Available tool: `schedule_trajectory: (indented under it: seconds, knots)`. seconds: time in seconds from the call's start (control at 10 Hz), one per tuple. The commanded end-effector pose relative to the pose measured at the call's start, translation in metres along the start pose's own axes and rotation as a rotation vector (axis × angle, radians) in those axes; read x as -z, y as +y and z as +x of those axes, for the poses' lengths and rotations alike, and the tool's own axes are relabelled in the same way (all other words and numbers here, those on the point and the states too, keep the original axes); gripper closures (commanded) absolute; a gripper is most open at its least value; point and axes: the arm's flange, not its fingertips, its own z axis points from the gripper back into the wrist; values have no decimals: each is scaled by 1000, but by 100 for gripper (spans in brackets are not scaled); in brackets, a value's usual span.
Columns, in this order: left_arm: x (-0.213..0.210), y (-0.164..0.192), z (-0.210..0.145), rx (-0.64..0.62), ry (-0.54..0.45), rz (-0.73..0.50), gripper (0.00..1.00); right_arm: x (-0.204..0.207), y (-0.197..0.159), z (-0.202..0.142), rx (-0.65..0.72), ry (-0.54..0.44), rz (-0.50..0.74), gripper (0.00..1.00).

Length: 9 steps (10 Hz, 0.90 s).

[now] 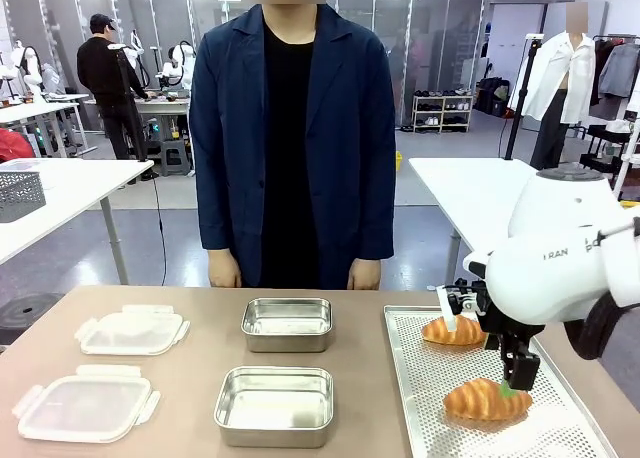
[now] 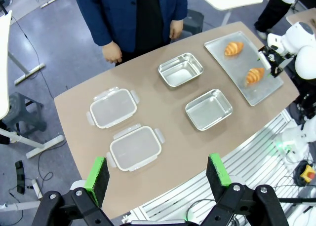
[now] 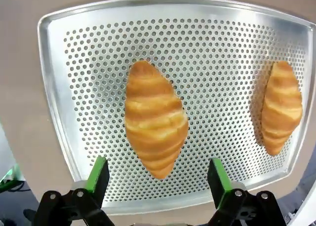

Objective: Place the bread into the airtight container.
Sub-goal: Pick up a Butter Roll and place it into an empty Airtight Container.

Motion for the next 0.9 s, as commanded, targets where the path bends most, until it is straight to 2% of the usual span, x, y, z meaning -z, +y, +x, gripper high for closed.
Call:
schedule_trajectory:
  seconds: [0.0,0.4,0.8]
  knots:
    - [0,0,0,13,2,-3,0,18,4,-6,-17,-18,-8,0]
    - [0,0,0,13,2,-3,0,48,1,-3,-8,10,18,0]
    - [0,0,0,13,2,-3,0,70,0,-1,8,-2,23,0]
